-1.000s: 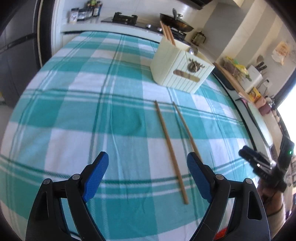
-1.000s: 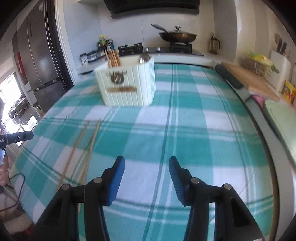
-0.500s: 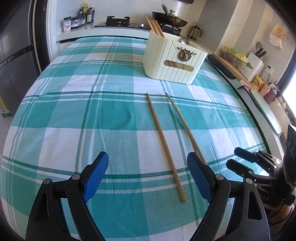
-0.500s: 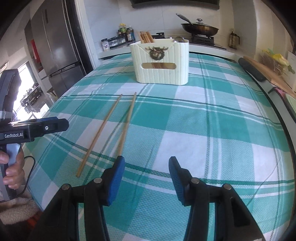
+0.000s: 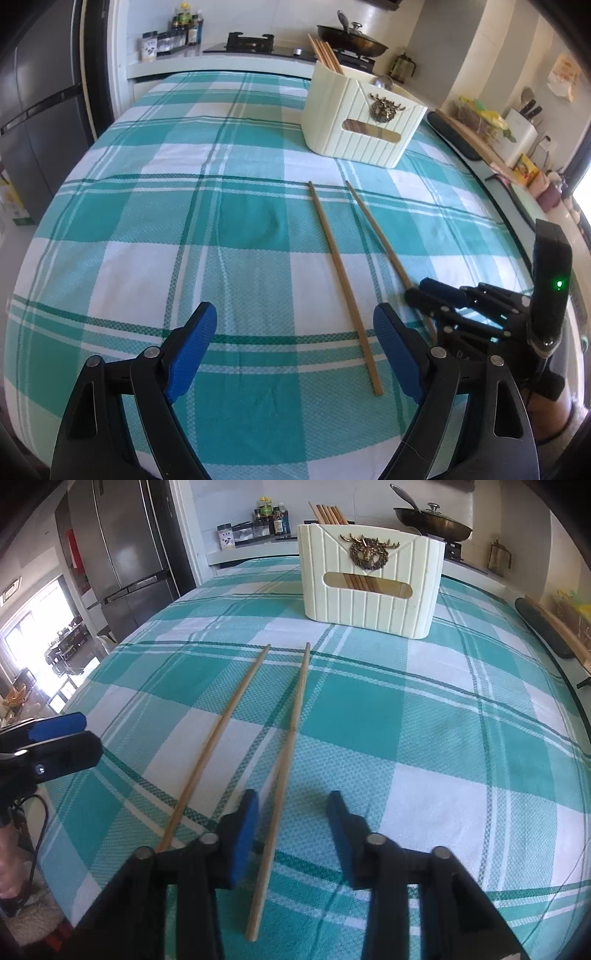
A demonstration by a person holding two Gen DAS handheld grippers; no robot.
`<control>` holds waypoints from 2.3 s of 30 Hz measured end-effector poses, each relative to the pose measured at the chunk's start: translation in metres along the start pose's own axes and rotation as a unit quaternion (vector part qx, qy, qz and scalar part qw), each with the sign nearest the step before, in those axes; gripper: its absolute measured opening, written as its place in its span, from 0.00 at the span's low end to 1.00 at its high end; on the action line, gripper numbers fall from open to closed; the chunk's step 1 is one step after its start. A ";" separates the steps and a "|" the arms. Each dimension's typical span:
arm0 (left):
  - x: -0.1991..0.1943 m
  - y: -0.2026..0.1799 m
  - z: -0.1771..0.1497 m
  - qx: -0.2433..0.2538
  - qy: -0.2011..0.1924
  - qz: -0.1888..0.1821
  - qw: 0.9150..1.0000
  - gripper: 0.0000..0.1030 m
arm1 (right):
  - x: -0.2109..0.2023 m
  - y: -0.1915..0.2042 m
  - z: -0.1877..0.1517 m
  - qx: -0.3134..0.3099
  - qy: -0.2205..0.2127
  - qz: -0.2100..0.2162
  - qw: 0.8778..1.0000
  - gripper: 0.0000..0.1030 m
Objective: Organize utensils
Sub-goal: 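Close the right tool on one wooden chopstick while the left tool lines up on the other, then lift the chopstick with the left tool while the right tool lifts its chopstick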
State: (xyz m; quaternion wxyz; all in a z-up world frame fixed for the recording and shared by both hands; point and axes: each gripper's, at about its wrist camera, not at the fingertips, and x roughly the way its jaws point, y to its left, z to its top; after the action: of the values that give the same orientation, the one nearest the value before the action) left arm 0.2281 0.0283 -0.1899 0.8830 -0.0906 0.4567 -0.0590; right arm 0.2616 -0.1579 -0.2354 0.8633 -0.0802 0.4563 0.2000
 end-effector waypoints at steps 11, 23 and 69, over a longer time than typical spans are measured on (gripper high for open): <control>0.040 -0.029 0.017 0.022 0.015 -0.008 1.000 0.85 | -0.025 -0.058 -0.027 0.071 -0.008 -0.091 0.993 0.07; 0.067 -0.041 -0.003 0.077 0.024 0.069 0.994 0.85 | -0.043 -0.087 -0.050 0.097 -0.010 -0.120 0.988 0.07; 0.119 -0.055 0.084 0.175 0.104 -0.013 0.979 0.04 | 0.035 -0.136 0.072 0.079 0.096 -0.052 0.991 0.06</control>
State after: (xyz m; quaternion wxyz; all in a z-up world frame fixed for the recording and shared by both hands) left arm 0.3639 -0.0385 -0.2252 0.8322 0.0661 0.5273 -0.1582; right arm 0.3907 -0.2490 -0.2291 0.8286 -0.0536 0.5464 0.1098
